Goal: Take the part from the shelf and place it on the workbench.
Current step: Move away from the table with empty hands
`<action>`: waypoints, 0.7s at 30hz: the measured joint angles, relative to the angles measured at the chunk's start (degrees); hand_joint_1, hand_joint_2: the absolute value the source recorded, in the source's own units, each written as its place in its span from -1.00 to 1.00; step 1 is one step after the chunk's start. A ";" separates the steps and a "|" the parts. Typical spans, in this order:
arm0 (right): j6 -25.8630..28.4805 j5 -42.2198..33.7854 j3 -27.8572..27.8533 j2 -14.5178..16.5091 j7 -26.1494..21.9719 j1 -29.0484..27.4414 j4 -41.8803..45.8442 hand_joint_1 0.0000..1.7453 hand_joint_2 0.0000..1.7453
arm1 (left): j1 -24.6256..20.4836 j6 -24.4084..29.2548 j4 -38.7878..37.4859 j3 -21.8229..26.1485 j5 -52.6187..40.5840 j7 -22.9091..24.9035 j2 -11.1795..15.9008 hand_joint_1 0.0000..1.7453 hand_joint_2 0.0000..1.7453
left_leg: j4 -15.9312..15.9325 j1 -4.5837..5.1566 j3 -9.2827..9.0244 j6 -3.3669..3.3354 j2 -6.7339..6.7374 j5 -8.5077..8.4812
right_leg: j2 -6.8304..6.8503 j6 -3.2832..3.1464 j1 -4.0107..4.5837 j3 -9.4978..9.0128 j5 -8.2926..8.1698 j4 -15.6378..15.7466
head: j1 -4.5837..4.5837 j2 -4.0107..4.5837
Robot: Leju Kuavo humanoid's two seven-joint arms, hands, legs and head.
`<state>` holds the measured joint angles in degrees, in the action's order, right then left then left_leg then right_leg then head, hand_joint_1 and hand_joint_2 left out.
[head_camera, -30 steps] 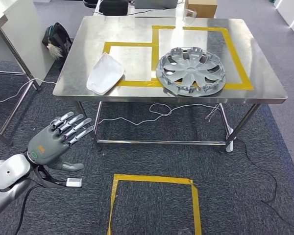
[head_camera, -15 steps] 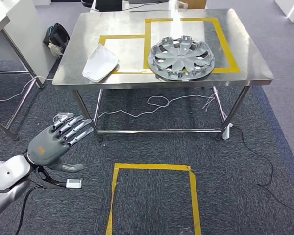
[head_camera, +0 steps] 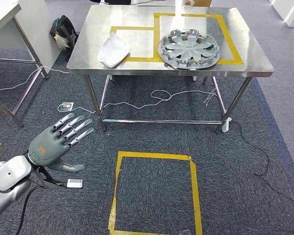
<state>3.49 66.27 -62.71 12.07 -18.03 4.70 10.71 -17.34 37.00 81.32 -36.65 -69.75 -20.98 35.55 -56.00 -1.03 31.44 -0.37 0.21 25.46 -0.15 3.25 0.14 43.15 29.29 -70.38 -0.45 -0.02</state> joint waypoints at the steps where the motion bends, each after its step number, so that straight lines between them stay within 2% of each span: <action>1: 0.01 -0.01 0.00 0.00 0.00 0.03 0.00 -1.00 -1.00 | 0.02 0.01 -0.07 -0.05 -0.08 0.06 -0.03 -1.00 -1.00 | -0.02 0.05 0.81 0.03 0.00 -0.67 | 0.00 0.04 0.00 0.39 0.49 -3.21 | 0.01 0.00; 2: 0.01 -0.02 0.00 0.00 0.00 0.03 0.00 -1.00 -1.00 | 0.03 0.01 -0.14 -0.10 -0.15 0.10 -0.06 -1.00 -1.00 | -0.04 0.09 1.60 0.11 0.00 -1.29 | 0.00 -0.02 0.00 0.01 -0.45 -4.76 | 0.03 0.00; 3: 0.01 -0.03 0.00 0.00 0.00 0.02 0.00 -1.00 -1.00 | 0.04 0.02 -0.22 -0.14 -0.19 0.18 -0.09 -1.00 -1.00 | -0.06 0.13 2.33 0.22 0.00 -1.89 | -0.01 -0.18 0.02 -1.37 -2.07 -4.30 | 0.04 -0.01; 4: 0.01 -0.05 0.00 0.00 -0.01 0.04 0.00 -1.00 -1.00 | 0.04 0.04 -0.28 -0.15 -0.21 0.30 -0.10 -1.00 -1.00 | -0.09 0.15 2.95 0.39 -0.01 -2.43 | -0.02 -0.42 0.04 -3.89 -3.45 -1.67 | 0.04 -0.01; 5: 0.01 -0.07 0.00 0.00 -0.03 0.09 0.00 -1.00 -1.00 | 0.04 0.08 -0.32 -0.14 -0.24 0.44 -0.09 -1.00 -1.00 | -0.12 0.19 3.43 0.61 -0.02 -2.89 | -0.05 -0.72 0.10 -7.19 -3.60 2.48 | 0.04 -0.01; 6: 0.01 -0.08 0.00 0.00 -0.06 0.17 0.00 -1.00 -1.00 | 0.01 0.11 -0.33 -0.12 -0.26 0.59 -0.05 -1.00 -1.00 | -0.19 0.25 3.72 0.88 -0.02 -3.27 | -0.11 -1.04 0.17 -10.53 -2.88 7.01 | 0.00 -0.01; 7: 0.01 -0.09 0.00 0.00 -0.10 0.24 0.00 -1.00 -1.00 | -0.04 0.18 -0.34 -0.10 -0.28 0.72 -0.01 -1.00 -1.00 | -0.24 0.30 3.86 1.18 -0.02 -3.66 | -0.17 -1.31 0.24 -12.83 -1.86 10.58 | -0.04 -0.01; 8: 0.01 -0.09 0.00 0.01 -0.13 0.28 0.00 -1.00 -1.00 | -0.10 0.24 -0.34 -0.09 -0.31 0.80 0.05 -1.00 -1.00 | -0.27 0.35 3.95 1.24 -0.02 -3.75 | -0.23 -1.48 0.30 -14.20 -0.94 12.75 | -0.05 -0.01; 9: 0.01 -0.10 0.00 0.01 -0.14 0.25 0.00 -1.00 -1.00 | -0.15 0.28 -0.34 -0.08 -0.32 0.86 0.13 -1.00 -1.00 | -0.28 0.37 4.03 0.85 -0.01 -3.86 | -0.27 -1.55 0.33 -14.42 -0.78 13.55 | -0.11 -0.01; 11: -0.01 -0.14 0.00 0.01 -0.14 0.09 0.00 -1.00 -1.00 | -0.20 0.33 -0.37 -0.08 -0.34 0.90 0.27 -1.00 -1.00 | -0.08 0.35 4.18 -0.37 -0.02 -4.06 | -0.30 -1.69 0.43 -13.95 -1.10 13.58 | -0.10 0.00; 12: -0.02 -0.16 0.00 0.00 -0.13 0.03 0.00 -1.00 -1.00 | -0.20 0.33 -0.38 -0.08 -0.34 0.91 0.31 -1.00 -1.00 | 0.15 0.32 4.21 -0.66 -0.02 -4.44 | -0.30 -1.87 0.51 -13.62 -1.30 13.57 | -0.13 0.00; 13: -0.03 -0.17 0.00 0.00 -0.13 0.01 0.00 -1.00 -1.00 | -0.21 0.33 -0.38 -0.08 -0.34 0.92 0.34 -1.00 -1.00 | 0.45 0.26 4.22 -0.36 -0.02 -4.85 | -0.29 -2.07 0.60 -13.44 -1.50 13.56 | -0.11 0.00; 15: -0.05 -0.17 0.00 0.00 -0.13 0.02 0.00 -1.00 -1.00 | -0.22 0.32 -0.40 -0.07 -0.34 0.93 0.38 -1.00 -1.00 | 1.05 0.12 4.29 0.96 -0.02 -5.79 | -0.26 -2.41 0.73 -13.05 -1.88 13.53 | -0.11 0.00; 17: -0.08 -0.19 0.00 0.00 -0.13 0.01 0.00 -1.00 -1.00 | -0.22 0.32 -0.43 -0.07 -0.34 0.93 0.43 -1.00 -1.00 | 1.37 0.02 4.50 1.88 -0.03 -6.46 | -0.23 -2.60 0.81 -12.68 -2.18 13.47 | -0.10 0.00; 21: -0.12 0.00 0.01 0.00 -0.08 -0.01 0.00 -1.00 -1.00 | -0.23 0.32 -0.48 -0.08 -0.34 0.93 0.66 -1.00 -1.00 | 1.44 -0.06 4.89 2.37 -0.03 -6.85 | -0.25 -2.76 0.91 -12.20 -2.44 13.33 | -0.08 0.00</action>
<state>3.37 66.27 -62.70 12.07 -18.11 4.69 10.71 -17.57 37.32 80.84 -36.74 -70.10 -20.04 36.20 -54.56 -1.09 36.34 2.00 0.18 18.62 -0.40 0.48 1.05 30.95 26.84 -57.05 -0.52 -0.02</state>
